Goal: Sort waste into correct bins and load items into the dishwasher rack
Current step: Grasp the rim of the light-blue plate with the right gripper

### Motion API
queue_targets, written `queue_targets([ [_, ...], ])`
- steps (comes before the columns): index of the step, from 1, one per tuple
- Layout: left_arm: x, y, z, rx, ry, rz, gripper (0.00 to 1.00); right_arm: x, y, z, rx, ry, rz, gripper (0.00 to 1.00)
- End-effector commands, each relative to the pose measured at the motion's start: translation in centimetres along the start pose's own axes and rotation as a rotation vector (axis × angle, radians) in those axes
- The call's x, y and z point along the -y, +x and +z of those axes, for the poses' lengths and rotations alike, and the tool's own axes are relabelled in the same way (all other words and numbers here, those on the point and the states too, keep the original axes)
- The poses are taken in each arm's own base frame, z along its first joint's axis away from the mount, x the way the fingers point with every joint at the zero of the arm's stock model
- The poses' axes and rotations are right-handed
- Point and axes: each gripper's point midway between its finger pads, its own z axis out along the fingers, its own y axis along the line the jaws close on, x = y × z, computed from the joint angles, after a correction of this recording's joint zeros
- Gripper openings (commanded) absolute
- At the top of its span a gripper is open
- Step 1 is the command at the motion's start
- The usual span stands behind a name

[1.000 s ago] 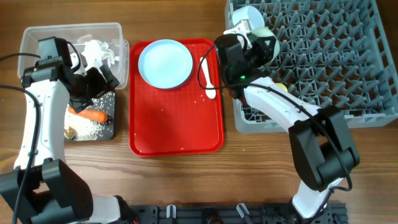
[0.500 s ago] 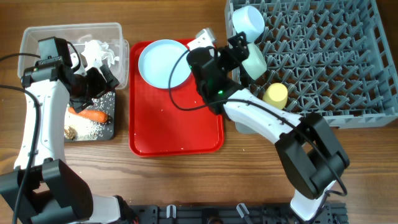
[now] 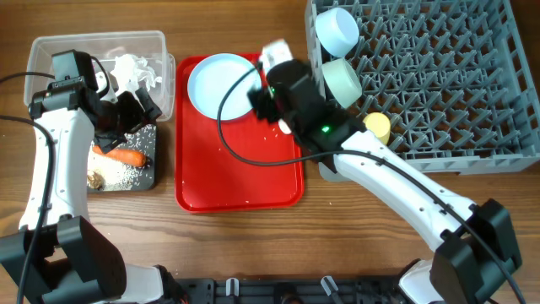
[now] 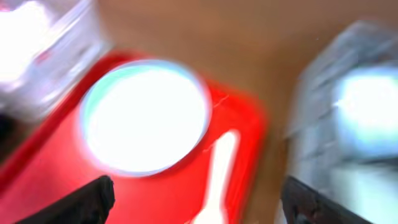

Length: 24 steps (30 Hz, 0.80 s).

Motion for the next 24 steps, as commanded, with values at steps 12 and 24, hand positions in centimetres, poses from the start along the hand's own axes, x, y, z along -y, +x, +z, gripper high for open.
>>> queue_targets([
  [12, 0.3, -0.5, -0.6, 0.019, 0.007, 0.001, 1.0, -2.6, -2.5, -0.3, -0.238, -0.248, 0.449, 0.84],
  [24, 0.3, -0.5, -0.6, 0.019, 0.007, 0.001, 1.0, -1.6, 5.1, 12.9, -0.343, -0.131, 0.591, 0.47],
])
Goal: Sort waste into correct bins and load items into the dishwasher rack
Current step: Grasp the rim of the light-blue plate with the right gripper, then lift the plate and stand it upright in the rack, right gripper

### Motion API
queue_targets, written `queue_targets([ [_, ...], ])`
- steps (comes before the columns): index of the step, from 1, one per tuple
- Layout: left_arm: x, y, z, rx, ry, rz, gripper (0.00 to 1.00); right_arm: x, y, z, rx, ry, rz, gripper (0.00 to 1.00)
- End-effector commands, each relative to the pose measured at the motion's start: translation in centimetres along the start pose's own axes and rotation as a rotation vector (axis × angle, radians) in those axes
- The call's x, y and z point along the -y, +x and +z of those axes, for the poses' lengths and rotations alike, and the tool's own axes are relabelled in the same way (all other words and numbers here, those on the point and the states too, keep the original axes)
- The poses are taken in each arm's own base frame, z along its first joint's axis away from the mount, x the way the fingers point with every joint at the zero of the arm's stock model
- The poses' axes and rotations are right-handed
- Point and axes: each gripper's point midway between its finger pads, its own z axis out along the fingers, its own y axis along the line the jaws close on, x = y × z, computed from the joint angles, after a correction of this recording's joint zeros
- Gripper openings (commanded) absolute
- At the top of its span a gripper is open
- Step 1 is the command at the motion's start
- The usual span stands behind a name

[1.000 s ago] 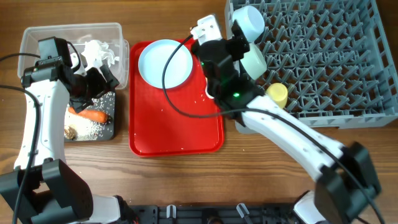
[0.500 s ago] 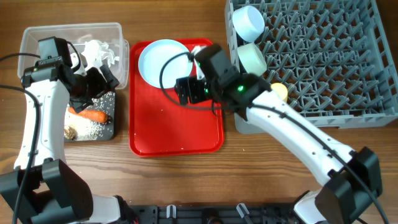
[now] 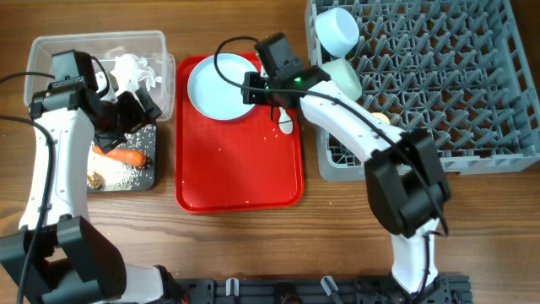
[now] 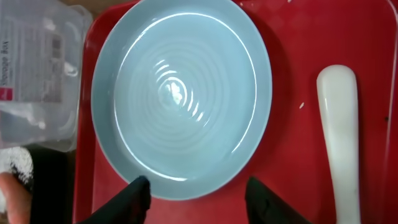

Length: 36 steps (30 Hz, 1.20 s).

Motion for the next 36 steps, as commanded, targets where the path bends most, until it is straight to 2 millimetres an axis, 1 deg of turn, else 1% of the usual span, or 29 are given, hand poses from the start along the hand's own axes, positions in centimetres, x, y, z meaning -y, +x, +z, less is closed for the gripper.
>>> queue_targets([
  [1, 0.3, -0.5, -0.6, 0.019, 0.008, 0.001, 1.0, 1.3, 0.4, 2.1, 0.002, 0.043, 0.048, 0.44],
  [3, 0.3, -0.5, -0.6, 0.019, 0.008, 0.001, 1.0, 2.5, 0.8, 3.3, 0.001, 0.08, 0.051, 0.39],
  [5, 0.3, -0.5, -0.6, 0.019, 0.008, 0.001, 1.0, 3.3, 1.5, 4.3, -0.015, 0.105, 0.056, 0.37],
  [7, 0.3, -0.5, -0.6, 0.019, 0.008, 0.001, 1.0, 3.8, 2.0, 4.9, -0.032, 0.118, 0.059, 0.33],
  [12, 0.3, -0.5, -0.6, 0.019, 0.008, 0.001, 1.0, 5.0, 2.8, 5.7, -0.045, 0.161, 0.08, 0.33],
  [14, 0.3, -0.5, -0.6, 0.019, 0.008, 0.001, 1.0, 5.2, 3.0, 5.8, -0.05, 0.169, 0.081, 0.31],
  [16, 0.3, -0.5, -0.6, 0.019, 0.008, 0.001, 1.0, 5.6, 3.6, 5.9, -0.073, 0.184, 0.087, 0.21],
  [17, 0.3, -0.5, -0.6, 0.019, 0.008, 0.001, 1.0, 6.0, 4.2, 5.7, -0.097, 0.201, 0.094, 0.15],
  [18, 0.3, -0.5, -0.6, 0.019, 0.008, 0.001, 1.0, 6.1, 5.4, 5.5, -0.156, 0.199, 0.105, 0.13],
  [21, 0.3, -0.5, -0.6, 0.019, 0.008, 0.001, 1.0, 6.1, 7.3, 4.9, -0.254, 0.177, 0.129, 0.12],
  [23, 0.3, -0.5, -0.6, 0.019, 0.008, 0.001, 1.0, 6.1, 8.2, 4.4, -0.302, 0.174, 0.143, 0.12],
  [24, 0.3, -0.5, -0.6, 0.019, 0.008, 0.001, 1.0, 6.2, 8.9, 4.0, -0.334, 0.177, 0.144, 0.09],
  [25, 0.3, -0.5, -0.6, 0.019, 0.008, 0.001, 1.0, 6.2, 9.0, 3.7, -0.344, 0.182, 0.145, 0.05],
  [26, 0.3, -0.5, -0.6, 0.019, 0.008, 0.001, 1.0, 6.3, 9.2, 3.5, -0.351, 0.187, 0.146, 0.05],
  [28, 0.3, -0.5, -0.6, 0.019, 0.008, 0.001, 1.0, 6.1, 9.0, 3.0, -0.352, 0.184, 0.138, 0.04],
  [31, 0.3, -0.5, -0.6, 0.019, 0.008, 0.001, 1.0, 5.0, 7.8, 1.5, -0.32, 0.153, 0.083, 0.04],
  [33, 0.3, -0.5, -0.6, 0.019, 0.008, 0.001, 1.0, 4.0, 6.6, 0.0, -0.283, 0.13, 0.045, 0.04],
  [36, 0.3, -0.5, -0.6, 0.019, 0.008, 0.001, 1.0, 2.7, 4.3, -3.2, -0.2, 0.112, -0.023, 0.04],
])
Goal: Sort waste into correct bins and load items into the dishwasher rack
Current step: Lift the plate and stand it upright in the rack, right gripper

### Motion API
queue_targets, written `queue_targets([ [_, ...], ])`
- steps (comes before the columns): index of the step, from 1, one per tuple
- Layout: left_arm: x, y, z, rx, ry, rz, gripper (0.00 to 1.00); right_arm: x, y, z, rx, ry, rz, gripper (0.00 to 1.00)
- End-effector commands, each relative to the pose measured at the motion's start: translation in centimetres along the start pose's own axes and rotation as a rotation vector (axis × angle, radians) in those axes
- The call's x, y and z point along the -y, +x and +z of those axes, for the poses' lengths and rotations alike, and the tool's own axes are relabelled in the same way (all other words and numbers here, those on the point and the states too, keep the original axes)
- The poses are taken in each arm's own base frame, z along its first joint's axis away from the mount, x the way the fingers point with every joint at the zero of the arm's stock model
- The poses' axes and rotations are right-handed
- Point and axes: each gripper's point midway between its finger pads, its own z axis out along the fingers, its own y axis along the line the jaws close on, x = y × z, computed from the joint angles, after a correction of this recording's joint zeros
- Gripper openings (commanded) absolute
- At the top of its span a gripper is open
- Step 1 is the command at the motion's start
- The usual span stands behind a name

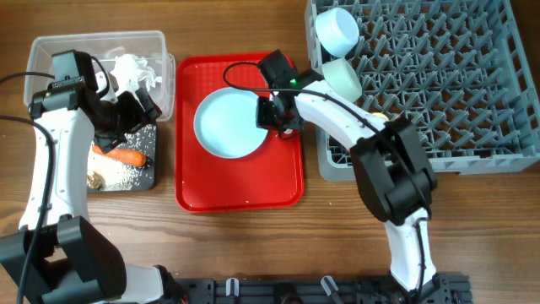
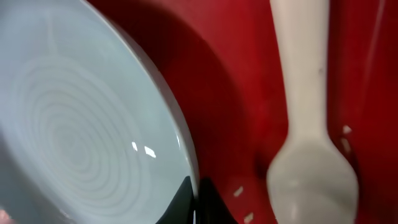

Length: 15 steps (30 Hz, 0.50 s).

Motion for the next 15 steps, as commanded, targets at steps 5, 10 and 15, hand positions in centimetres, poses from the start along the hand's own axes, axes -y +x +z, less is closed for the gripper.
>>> queue_targets([
  [5, 0.3, -0.5, -0.6, 0.019, 0.007, 0.001, 1.0, -1.5, -3.4, -13.8, 0.333, 0.05, -0.193, 0.04],
  [10, 0.3, -0.5, -0.6, 0.019, 0.007, 0.001, 1.0, 1.5, -5.1, -22.0, 0.577, 0.243, -0.157, 0.04],
  [15, 0.3, -0.5, -0.6, 0.019, 0.007, 0.001, 1.0, 6.7, -6.2, -29.6, 0.812, 0.546, -0.047, 0.04],
])
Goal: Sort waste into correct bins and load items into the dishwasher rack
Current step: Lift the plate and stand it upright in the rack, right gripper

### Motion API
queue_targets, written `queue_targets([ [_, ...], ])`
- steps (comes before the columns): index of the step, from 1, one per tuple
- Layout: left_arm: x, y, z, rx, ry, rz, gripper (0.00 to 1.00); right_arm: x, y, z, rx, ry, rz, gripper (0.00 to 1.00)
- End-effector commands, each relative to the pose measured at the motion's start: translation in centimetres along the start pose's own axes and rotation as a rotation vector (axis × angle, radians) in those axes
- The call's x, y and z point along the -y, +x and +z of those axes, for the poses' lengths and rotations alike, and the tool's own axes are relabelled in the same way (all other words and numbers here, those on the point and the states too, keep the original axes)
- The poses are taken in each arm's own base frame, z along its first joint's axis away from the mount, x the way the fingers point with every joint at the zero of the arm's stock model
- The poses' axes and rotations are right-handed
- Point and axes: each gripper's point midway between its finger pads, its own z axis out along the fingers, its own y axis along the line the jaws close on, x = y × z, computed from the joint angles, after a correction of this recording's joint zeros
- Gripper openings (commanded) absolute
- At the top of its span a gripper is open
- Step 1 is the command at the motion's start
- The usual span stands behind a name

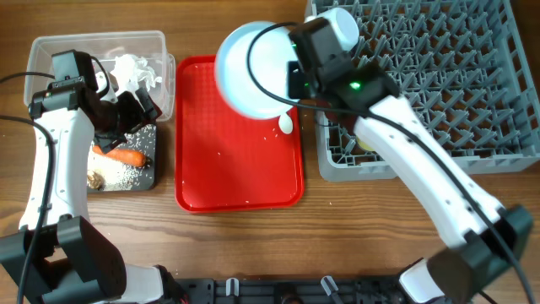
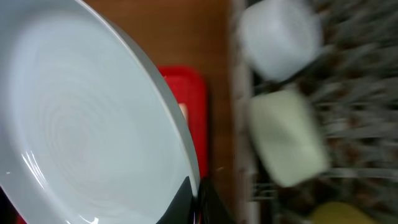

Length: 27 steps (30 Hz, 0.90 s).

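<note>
My right gripper [image 1: 292, 82] [image 2: 195, 194] is shut on the rim of a light blue plate [image 1: 251, 67] [image 2: 81, 124]. The plate hangs tilted in the air above the red tray's [image 1: 228, 169] [image 2: 184, 84] far right corner, next to the grey dishwasher rack [image 1: 439, 84] [image 2: 360, 93]. In the rack's near left corner sit a white cup [image 1: 342, 24] [image 2: 280, 37], a pale green cup [image 2: 289, 137] and a yellow item [image 2: 336, 214]. A white spoon [image 1: 287, 124] lies on the tray. My left gripper [image 1: 135, 110] stays open over the black tray [image 1: 143, 177] holding a carrot [image 1: 126, 156].
A clear bin [image 1: 59, 51] with white crumpled paper [image 1: 135, 67] stands at the far left, behind the black tray. Food crumbs lie on the black tray. The rack's tines fill the right side of the table. Bare wood runs along the table's front.
The plate was resting tilted on the red tray with my right gripper on its right rim. Now it is lifted off the tray and held up beside the rack. The left arm has not moved.
My right gripper first was open above the tray and plate. Then it hung open just over the plate's near rim. Later it was shut on the rim, with the plate shifted toward the tray's middle. Now the plate is up off the tray beside the rack.
</note>
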Motion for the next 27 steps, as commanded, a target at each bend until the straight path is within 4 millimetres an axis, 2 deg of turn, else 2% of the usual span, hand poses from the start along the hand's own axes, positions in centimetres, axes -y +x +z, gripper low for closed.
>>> queue_targets([
  [1, 0.3, -0.5, -0.5, 0.019, 0.007, 0.001, 1.0, 7.5, -3.7, -3.4, 0.197, 0.38, 0.008, 0.04],
  [8, 0.3, -0.5, -0.5, 0.019, 0.007, 0.001, 1.0, 14.8, -6.0, -7.0, 0.345, 0.785, 0.047, 0.04],
  [14, 0.3, -0.5, -0.5, 0.019, 0.007, 0.001, 1.0, 18.3, -8.8, -7.0, 0.381, 0.834, 0.063, 0.04],
  [17, 0.3, -0.5, -0.5, 0.019, 0.007, 0.001, 1.0, 19.9, -10.1, -5.8, 0.372, 0.783, 0.042, 0.04],
  [21, 0.3, -0.5, -0.5, 0.019, 0.007, 0.001, 1.0, 22.1, -10.6, -4.4, 0.357, 0.81, 0.049, 0.04],
  [24, 0.3, -0.5, -0.5, 0.019, 0.007, 0.001, 1.0, 22.4, -10.2, -1.5, 0.29, 0.784, -0.024, 0.04],
  [25, 0.3, -0.5, -0.5, 0.019, 0.007, 0.001, 1.0, 22.4, -9.6, 0.1, 0.259, 0.782, -0.042, 0.04],
  [27, 0.3, -0.5, -0.5, 0.019, 0.007, 0.001, 1.0, 22.4, -9.1, 1.7, 0.228, 0.786, -0.065, 0.04],
])
